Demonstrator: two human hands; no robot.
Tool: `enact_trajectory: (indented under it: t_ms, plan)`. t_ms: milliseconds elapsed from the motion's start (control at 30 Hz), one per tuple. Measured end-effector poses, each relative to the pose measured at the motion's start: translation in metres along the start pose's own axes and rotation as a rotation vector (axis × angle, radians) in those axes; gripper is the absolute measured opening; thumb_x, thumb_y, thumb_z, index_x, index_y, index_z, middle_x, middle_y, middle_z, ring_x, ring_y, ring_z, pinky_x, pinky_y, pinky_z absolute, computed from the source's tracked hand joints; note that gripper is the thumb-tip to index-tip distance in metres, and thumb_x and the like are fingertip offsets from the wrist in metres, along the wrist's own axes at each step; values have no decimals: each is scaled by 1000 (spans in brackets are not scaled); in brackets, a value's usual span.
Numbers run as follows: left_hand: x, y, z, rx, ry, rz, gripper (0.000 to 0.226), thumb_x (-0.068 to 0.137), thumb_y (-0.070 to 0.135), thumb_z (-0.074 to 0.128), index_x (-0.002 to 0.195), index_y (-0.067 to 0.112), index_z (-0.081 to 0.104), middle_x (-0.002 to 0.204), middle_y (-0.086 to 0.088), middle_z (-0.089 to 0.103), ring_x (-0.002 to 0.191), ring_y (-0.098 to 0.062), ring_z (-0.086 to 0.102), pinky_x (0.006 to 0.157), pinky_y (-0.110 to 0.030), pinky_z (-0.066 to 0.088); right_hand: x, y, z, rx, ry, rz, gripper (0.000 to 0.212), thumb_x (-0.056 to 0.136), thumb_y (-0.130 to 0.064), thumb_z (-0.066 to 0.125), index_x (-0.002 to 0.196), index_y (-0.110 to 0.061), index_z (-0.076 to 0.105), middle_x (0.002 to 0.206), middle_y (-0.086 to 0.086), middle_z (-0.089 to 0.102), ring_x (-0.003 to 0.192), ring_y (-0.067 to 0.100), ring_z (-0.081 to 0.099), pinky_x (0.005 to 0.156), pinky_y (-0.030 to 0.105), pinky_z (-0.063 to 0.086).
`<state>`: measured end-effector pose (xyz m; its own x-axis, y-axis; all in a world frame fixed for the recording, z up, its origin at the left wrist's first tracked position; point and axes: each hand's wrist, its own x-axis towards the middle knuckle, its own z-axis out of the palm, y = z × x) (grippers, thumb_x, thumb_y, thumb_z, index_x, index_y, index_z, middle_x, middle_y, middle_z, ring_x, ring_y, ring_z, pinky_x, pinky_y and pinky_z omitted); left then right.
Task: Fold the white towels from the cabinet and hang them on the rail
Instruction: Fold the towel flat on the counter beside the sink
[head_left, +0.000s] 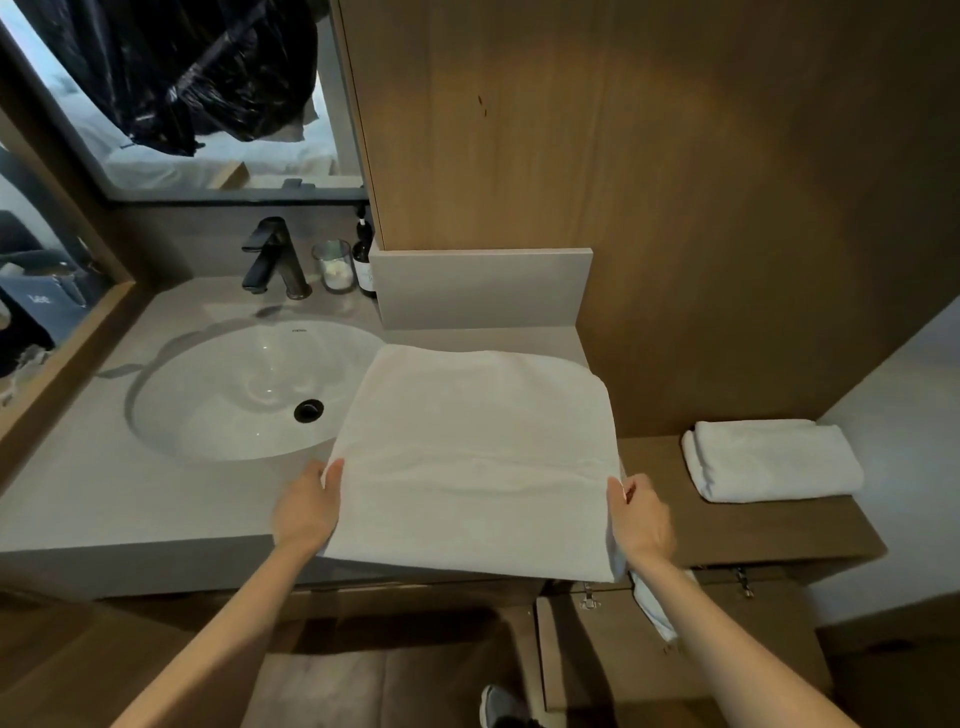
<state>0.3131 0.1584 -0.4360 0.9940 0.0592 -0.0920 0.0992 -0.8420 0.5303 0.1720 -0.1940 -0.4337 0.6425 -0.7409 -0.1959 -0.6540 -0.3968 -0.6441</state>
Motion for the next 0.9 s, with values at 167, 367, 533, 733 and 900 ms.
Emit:
enact_trajectory:
  t_ms: [167,367,533,733,900]
  plan:
    - [-9,12,6,36,162,6,24,99,31,43,100,7,49,94,-10,56,76,-25,55,66,-39,47,-2,-11,-4,-240,117,-436,24,87,-4,63,101,-20,52,99,-5,51,91,13,50,73,26,46]
    - [-11,15,10,279,116,572,43,72,2,76,111,11,61,109,-13,58,88,-30,58,69,-38,50,-41,-27,28,-452,-356,-939,44,95,-19,53,137,-29,44,151,0,35,139,24,31,117,49,24]
    - [-6,4,10,255,-35,588,53,85,-4,60,134,14,53,131,-8,53,110,-29,58,86,-35,51,-55,-27,52,-694,-445,-961,102,81,-61,63,147,-50,-13,158,-11,-26,142,29,-30,101,66,-27]
    - [-30,0,8,377,-379,552,89,81,77,45,149,46,-5,153,7,-26,144,-21,-24,116,-37,-12,-51,-24,61,-794,-374,-913,132,63,-56,83,147,-47,-19,159,-9,-24,142,37,-27,101,76,-17]
    - [-32,-9,11,604,-338,603,110,71,77,57,141,51,-24,146,-4,-44,135,-34,-39,105,-54,-27,-54,-23,62,-814,-311,-886,128,69,-52,80,146,-47,-22,159,-7,-26,142,41,-27,103,75,-15]
